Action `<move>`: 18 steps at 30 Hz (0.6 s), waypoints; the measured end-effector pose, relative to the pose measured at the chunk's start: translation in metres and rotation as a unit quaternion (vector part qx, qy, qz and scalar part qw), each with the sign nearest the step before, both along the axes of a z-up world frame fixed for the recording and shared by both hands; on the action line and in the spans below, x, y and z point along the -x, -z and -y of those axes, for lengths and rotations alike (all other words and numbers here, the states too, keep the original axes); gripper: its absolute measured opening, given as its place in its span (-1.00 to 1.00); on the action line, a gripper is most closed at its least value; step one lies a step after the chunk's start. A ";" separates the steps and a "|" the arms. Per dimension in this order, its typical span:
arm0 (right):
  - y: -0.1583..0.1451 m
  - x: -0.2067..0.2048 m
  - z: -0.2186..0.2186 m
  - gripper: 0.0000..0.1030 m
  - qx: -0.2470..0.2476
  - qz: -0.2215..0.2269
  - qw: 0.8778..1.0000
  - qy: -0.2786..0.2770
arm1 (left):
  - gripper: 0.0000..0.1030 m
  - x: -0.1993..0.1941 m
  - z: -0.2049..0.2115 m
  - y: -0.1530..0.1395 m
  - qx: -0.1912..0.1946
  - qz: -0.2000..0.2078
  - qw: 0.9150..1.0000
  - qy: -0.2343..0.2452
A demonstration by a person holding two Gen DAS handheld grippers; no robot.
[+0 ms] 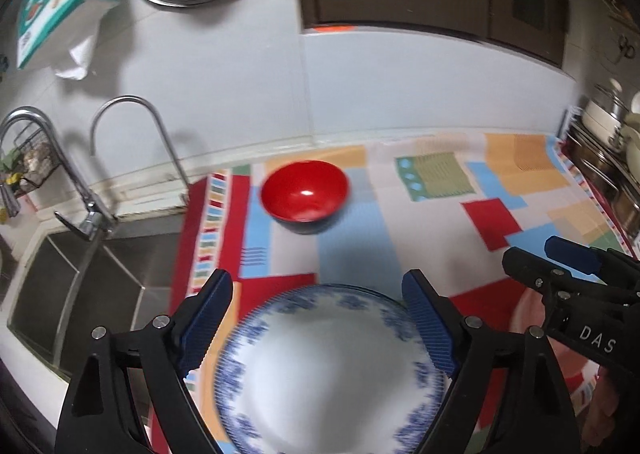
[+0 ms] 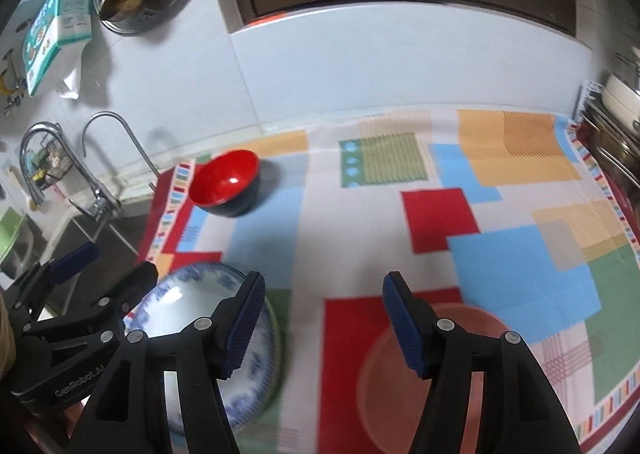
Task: Organize plates and bowls
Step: 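Move both grippers past the plate stack to the red bowl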
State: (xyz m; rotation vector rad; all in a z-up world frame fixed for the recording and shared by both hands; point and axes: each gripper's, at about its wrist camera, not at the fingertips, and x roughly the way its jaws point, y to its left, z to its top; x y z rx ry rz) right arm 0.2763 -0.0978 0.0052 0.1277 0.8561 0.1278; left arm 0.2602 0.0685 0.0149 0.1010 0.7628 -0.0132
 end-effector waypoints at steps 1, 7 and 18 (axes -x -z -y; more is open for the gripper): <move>-0.001 -0.004 -0.007 0.21 0.001 0.003 1.000 -0.001 | 0.72 -0.001 -0.006 -0.001 -0.001 0.002 1.000 -0.002; -0.005 -0.024 -0.039 0.21 0.009 0.013 1.000 -0.012 | 0.76 -0.016 -0.038 -0.005 -0.010 0.011 1.000 -0.018; -0.009 -0.072 -0.082 0.21 0.022 0.026 0.999 -0.019 | 0.76 -0.062 -0.076 0.002 -0.021 -0.002 1.000 -0.020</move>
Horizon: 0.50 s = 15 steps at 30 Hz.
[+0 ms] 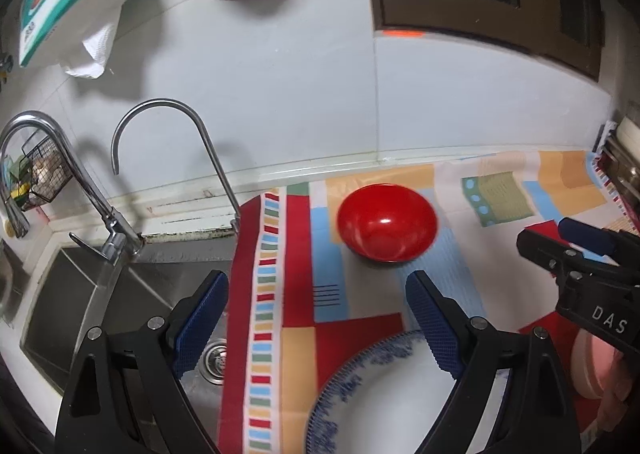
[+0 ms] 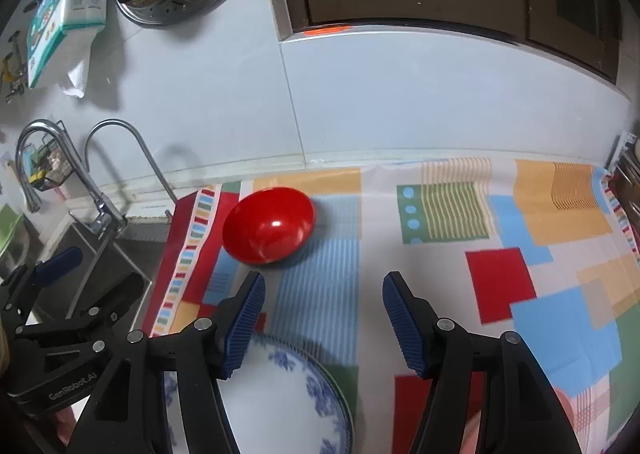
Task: Organize plates and bowls
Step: 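Move both grippers past the plate stack to the red bowl, then close both grippers on the rim of the red bowl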
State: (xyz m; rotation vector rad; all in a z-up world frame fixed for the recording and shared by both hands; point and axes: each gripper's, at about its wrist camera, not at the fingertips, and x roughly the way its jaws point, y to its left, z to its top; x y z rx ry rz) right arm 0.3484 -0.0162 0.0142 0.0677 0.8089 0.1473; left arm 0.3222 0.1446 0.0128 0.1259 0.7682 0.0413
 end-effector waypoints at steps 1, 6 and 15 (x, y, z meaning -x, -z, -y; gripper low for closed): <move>0.001 -0.005 -0.003 0.21 0.000 -0.002 1.000 0.001 | 0.76 -0.004 -0.002 0.001 -0.001 0.000 1.000 0.002; 0.011 -0.033 -0.017 0.21 0.005 -0.018 1.000 -0.001 | 0.76 -0.033 -0.010 0.008 -0.009 -0.008 1.000 0.010; 0.033 -0.081 -0.032 0.21 0.007 -0.047 0.999 0.008 | 0.75 -0.091 -0.018 0.036 -0.003 -0.041 0.998 0.037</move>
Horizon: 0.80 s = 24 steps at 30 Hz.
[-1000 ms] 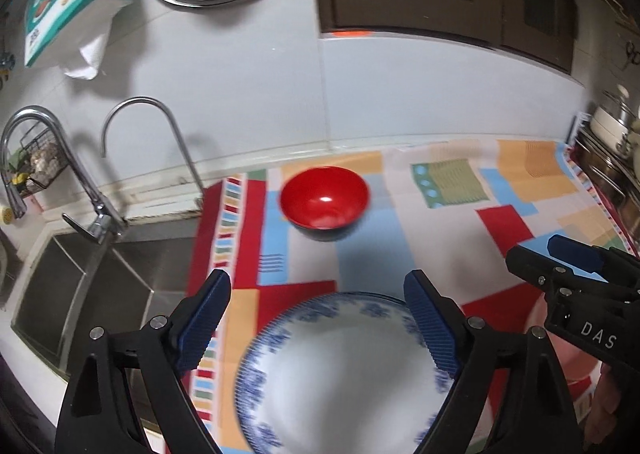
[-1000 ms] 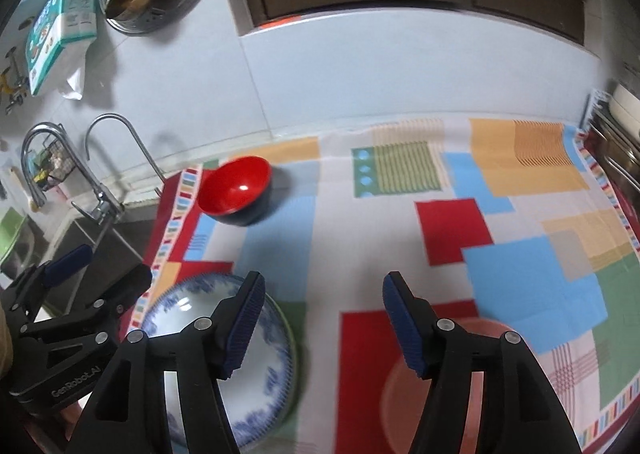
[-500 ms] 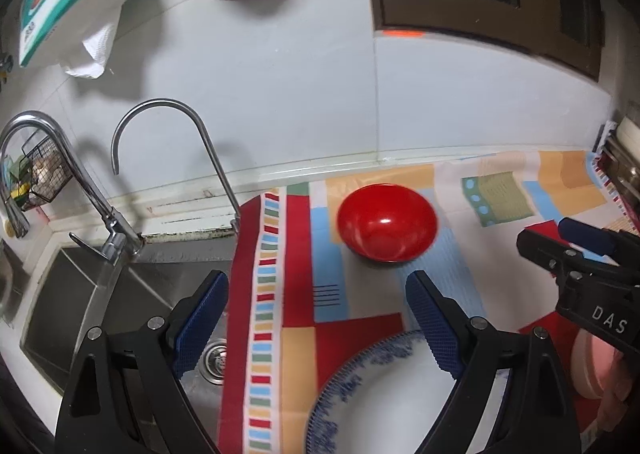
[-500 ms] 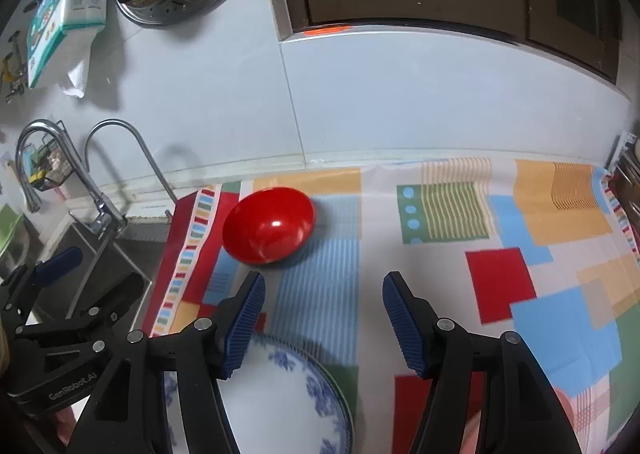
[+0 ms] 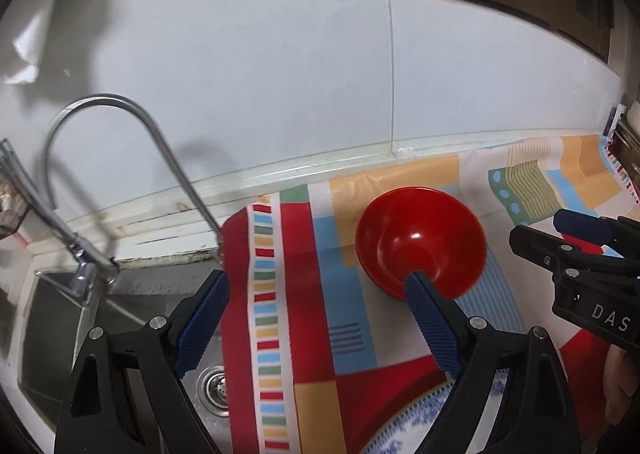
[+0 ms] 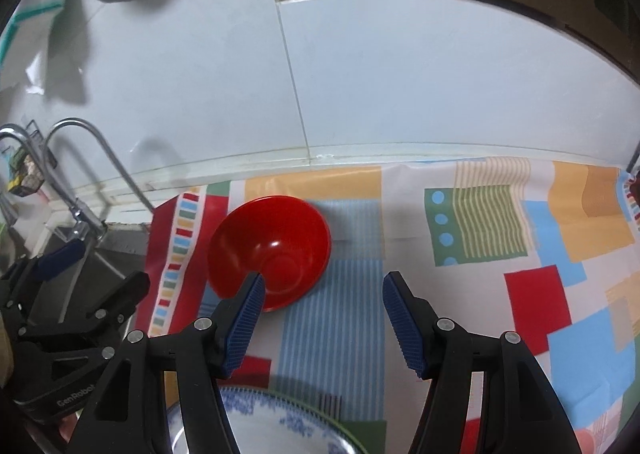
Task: Organize plates and bowls
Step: 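Close both grippers on the rim of the red bowl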
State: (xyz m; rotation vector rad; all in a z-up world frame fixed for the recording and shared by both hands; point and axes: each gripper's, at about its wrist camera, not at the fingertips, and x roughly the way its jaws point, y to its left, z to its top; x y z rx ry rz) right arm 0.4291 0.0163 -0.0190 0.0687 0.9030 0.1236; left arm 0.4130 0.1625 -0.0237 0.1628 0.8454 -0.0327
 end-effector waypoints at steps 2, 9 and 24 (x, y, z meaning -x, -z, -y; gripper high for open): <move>0.006 -0.010 -0.003 0.21 0.001 -0.007 1.000 0.003 | 0.74 -0.013 0.000 0.008 0.003 -0.011 1.000 0.005; 0.027 -0.042 -0.004 0.21 -0.001 -0.038 0.999 0.015 | 0.62 -0.050 0.002 0.042 0.011 -0.053 0.998 0.022; 0.077 -0.076 -0.010 -0.28 -0.008 -0.112 0.993 0.026 | 0.16 -0.086 0.009 0.083 0.025 -0.098 0.994 0.032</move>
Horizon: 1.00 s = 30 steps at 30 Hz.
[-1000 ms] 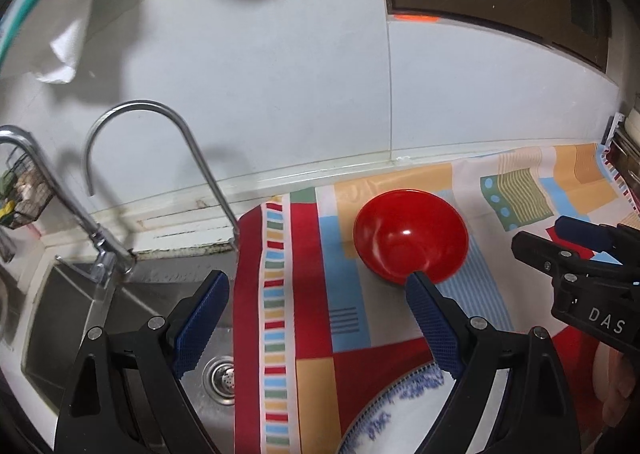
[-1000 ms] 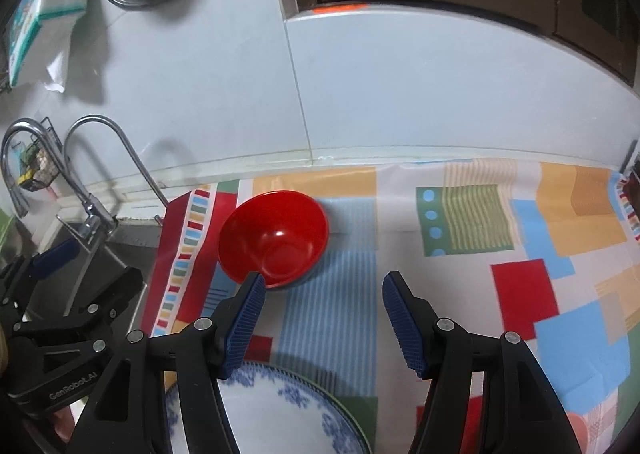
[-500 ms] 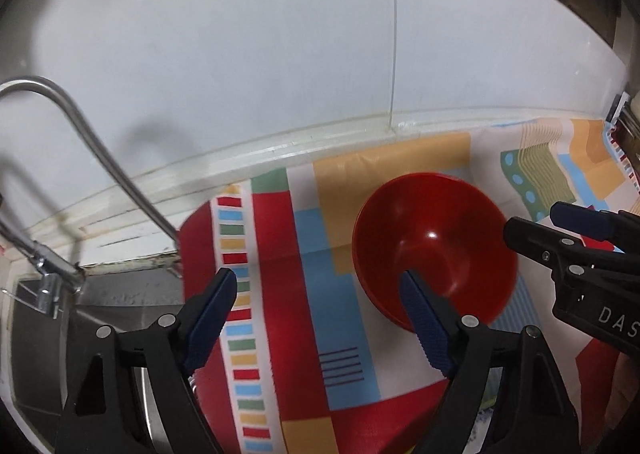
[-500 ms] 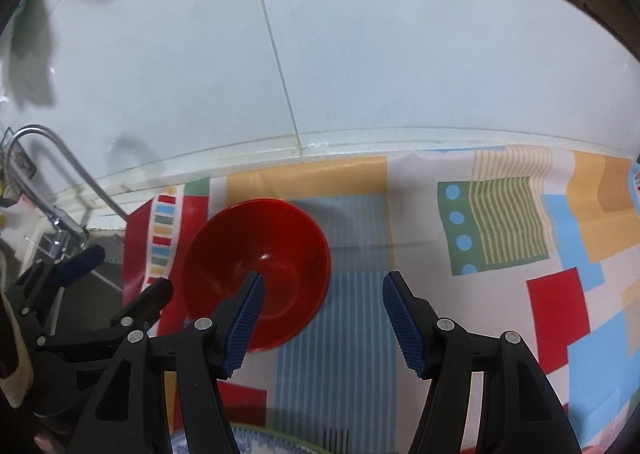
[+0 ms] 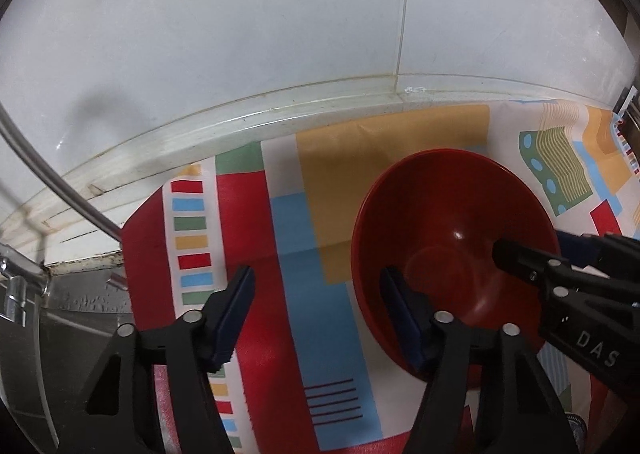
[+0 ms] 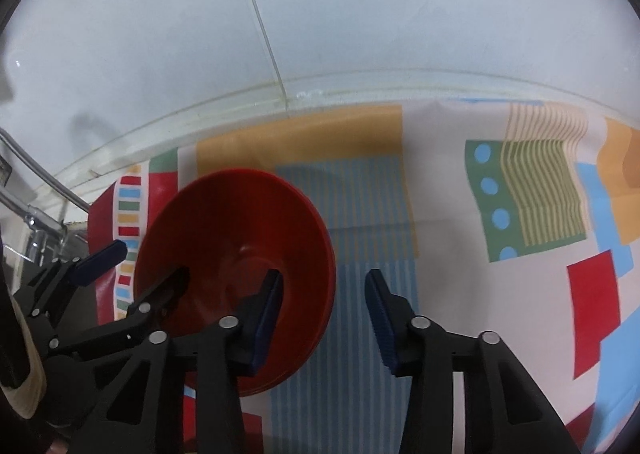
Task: Organize plates and bowls
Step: 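Close both grippers on the rim of the red bowl, then lift and carry the red bowl with both grippers over the pink bowl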
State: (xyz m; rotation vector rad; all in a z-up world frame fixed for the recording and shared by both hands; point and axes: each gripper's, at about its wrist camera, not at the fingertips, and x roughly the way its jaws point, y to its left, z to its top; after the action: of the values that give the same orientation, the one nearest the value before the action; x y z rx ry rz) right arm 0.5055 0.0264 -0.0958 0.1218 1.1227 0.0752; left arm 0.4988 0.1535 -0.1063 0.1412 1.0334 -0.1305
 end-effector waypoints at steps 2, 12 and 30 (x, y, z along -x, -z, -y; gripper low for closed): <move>0.003 -0.002 -0.001 -0.36 0.001 -0.005 1.000 -0.002 | 0.05 -0.003 0.002 0.003 0.006 -0.005 1.000 0.003; 0.007 -0.005 -0.001 -0.75 -0.007 -0.010 1.000 -0.002 | -0.69 -0.007 0.020 0.005 0.020 -0.013 0.999 0.030; -0.016 0.016 0.001 -0.76 0.001 0.012 1.000 -0.003 | -0.73 0.018 0.024 -0.020 0.035 0.003 0.999 0.013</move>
State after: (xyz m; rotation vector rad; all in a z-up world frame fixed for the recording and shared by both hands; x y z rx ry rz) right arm 0.4893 0.0252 -0.0802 0.1157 1.0990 0.0808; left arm 0.4808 0.1290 -0.0860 0.0901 1.0204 -0.1893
